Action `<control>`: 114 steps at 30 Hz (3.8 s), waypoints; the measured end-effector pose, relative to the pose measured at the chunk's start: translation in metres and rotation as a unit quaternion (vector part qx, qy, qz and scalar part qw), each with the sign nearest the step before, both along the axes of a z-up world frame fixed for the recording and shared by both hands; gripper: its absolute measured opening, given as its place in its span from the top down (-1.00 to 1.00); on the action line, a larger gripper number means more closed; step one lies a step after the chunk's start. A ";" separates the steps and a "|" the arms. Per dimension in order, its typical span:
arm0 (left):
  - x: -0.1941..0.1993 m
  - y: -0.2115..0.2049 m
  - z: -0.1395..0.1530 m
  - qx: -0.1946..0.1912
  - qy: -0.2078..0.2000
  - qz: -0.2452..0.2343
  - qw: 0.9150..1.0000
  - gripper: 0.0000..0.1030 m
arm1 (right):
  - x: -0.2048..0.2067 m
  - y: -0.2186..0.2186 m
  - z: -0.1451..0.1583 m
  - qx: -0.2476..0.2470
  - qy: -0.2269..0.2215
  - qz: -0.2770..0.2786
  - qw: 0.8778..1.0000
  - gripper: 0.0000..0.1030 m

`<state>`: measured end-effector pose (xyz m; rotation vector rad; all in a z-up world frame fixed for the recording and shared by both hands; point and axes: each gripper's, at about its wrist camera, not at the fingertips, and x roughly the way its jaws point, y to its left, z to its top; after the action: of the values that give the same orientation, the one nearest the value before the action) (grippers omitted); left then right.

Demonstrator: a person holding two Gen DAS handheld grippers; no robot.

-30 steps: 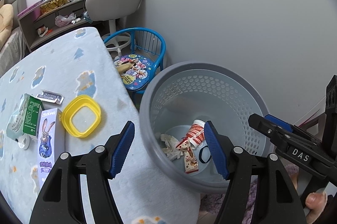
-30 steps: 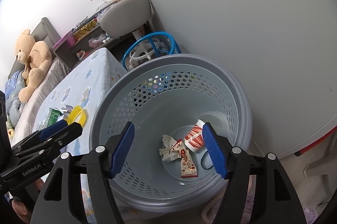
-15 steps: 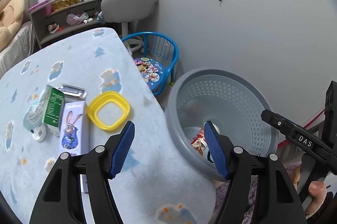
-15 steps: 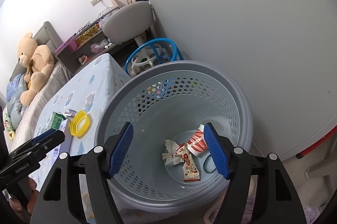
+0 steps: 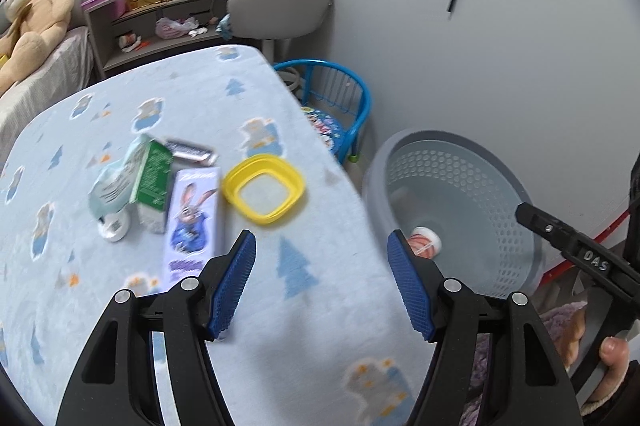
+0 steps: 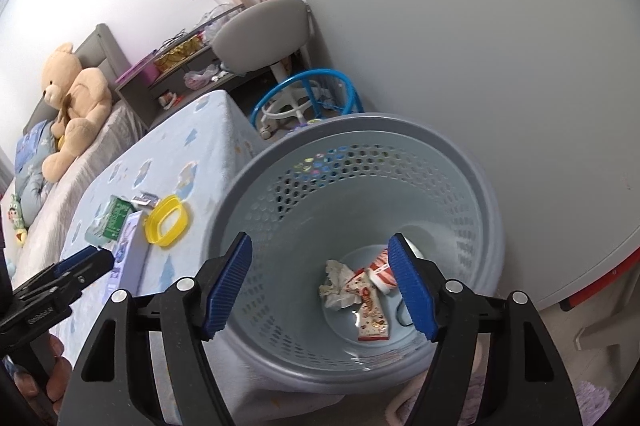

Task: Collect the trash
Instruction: 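Withdraw both open tools from the basket toward the table, then grasp the purple Zootopia toothpaste box with the left tool, then lift the toothpaste box with the left tool while the right tool grasps the yellow lid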

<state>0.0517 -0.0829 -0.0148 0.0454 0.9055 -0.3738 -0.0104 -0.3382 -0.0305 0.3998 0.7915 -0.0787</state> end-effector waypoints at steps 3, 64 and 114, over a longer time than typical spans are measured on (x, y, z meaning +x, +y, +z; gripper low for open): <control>0.000 0.015 -0.004 0.002 0.004 0.014 1.000 -0.27 | 0.001 0.015 0.000 0.006 -0.002 0.012 1.000 -0.39; 0.037 0.076 -0.061 0.034 0.024 0.073 0.996 0.16 | 0.035 0.113 -0.022 -0.004 0.044 0.092 0.995 -0.42; 0.040 0.153 -0.023 -0.001 -0.033 0.149 0.988 0.16 | 0.184 0.222 -0.074 -0.161 0.111 0.214 0.957 -0.89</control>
<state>0.0915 0.0701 -0.0380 -0.0793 0.8319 -0.0948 0.1737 -0.1160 -0.1040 -0.0971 1.0534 0.1554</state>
